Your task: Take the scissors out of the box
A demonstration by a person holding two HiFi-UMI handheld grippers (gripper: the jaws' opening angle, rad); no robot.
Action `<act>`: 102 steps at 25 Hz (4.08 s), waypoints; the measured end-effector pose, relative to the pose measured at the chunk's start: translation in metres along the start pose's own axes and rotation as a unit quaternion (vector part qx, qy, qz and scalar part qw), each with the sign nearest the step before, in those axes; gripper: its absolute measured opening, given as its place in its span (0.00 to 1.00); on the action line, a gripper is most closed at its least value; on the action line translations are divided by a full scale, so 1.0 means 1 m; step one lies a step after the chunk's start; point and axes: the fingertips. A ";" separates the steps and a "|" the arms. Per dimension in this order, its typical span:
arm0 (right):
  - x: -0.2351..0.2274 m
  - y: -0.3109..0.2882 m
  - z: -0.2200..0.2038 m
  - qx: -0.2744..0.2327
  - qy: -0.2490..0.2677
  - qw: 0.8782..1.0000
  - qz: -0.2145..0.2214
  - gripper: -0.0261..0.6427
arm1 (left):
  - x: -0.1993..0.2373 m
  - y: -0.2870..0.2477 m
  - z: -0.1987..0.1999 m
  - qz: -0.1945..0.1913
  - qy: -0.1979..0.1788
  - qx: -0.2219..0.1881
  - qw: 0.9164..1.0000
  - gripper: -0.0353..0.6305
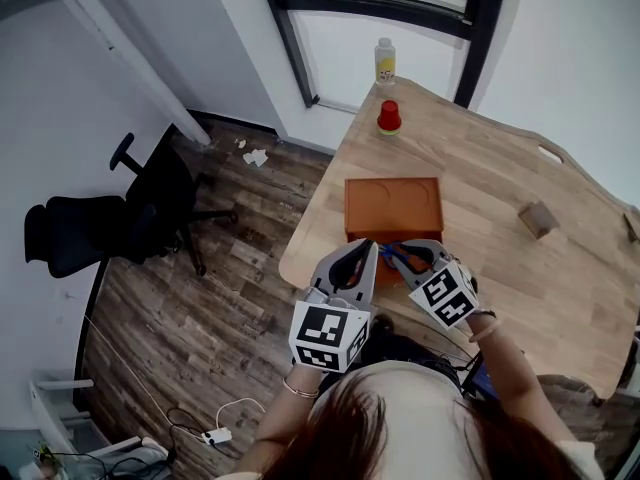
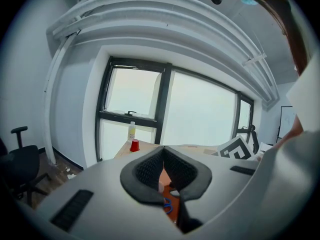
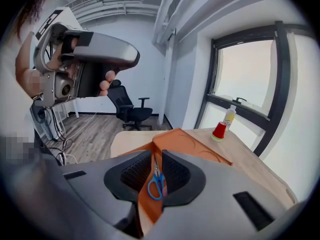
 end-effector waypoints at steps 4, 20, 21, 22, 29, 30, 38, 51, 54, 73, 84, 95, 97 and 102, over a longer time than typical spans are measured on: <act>0.000 -0.011 -0.013 0.026 0.009 0.999 0.019 0.18 | 0.007 -0.004 0.000 0.006 0.002 0.001 1.000 0.08; -0.001 -0.046 -0.070 0.119 0.035 0.989 0.075 0.20 | 0.025 -0.021 -0.012 0.017 0.014 0.012 1.000 0.08; -0.001 -0.048 -0.073 0.124 0.035 0.989 0.078 0.21 | 0.026 -0.022 -0.012 0.018 0.015 0.013 1.000 0.08; -0.001 -0.050 -0.076 0.129 0.035 0.988 0.081 0.21 | 0.027 -0.022 -0.014 0.018 0.016 0.014 1.000 0.08; -0.003 -0.059 -0.096 0.165 0.036 0.981 0.096 0.22 | 0.031 -0.024 -0.021 0.026 0.026 0.020 0.999 0.08; -0.003 -0.061 -0.098 0.170 0.036 0.980 0.098 0.23 | 0.033 -0.024 -0.022 0.028 0.027 0.021 0.999 0.08; -0.002 -0.070 -0.114 0.202 0.033 0.972 0.119 0.24 | 0.041 -0.027 -0.028 0.038 0.036 0.026 0.998 0.08; 0.000 -0.080 -0.130 0.232 0.035 0.963 0.132 0.26 | 0.050 -0.028 -0.030 0.049 0.042 0.031 0.997 0.08; 0.001 -0.081 -0.129 0.231 0.037 0.963 0.136 0.25 | 0.052 -0.027 -0.029 0.052 0.043 0.029 0.997 0.08; 0.004 -0.071 -0.113 0.202 0.078 0.970 0.111 0.21 | 0.053 -0.007 -0.022 0.059 0.037 0.021 0.997 0.08; 0.011 -0.050 -0.099 0.185 0.083 0.976 0.075 0.21 | 0.042 0.014 -0.016 0.046 0.025 0.016 0.999 0.08; 0.021 -0.028 -0.078 0.154 0.084 0.984 0.035 0.21 | 0.032 0.042 -0.004 0.041 0.006 0.003 0.999 0.08; 0.023 -0.023 -0.073 0.143 0.082 0.986 0.025 0.21 | 0.029 0.047 -0.002 0.041 0.004 0.001 0.999 0.08; 0.027 -0.010 -0.060 0.119 0.071 0.990 -0.002 0.21 | 0.022 0.060 0.002 0.039 -0.004 -0.004 0.999 0.08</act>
Point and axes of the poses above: the fingertips, and each gripper's own axes: y backward along the fingers, x to its left, z out of its top, and after that the axes turned 10 degrees about -x, right-handed
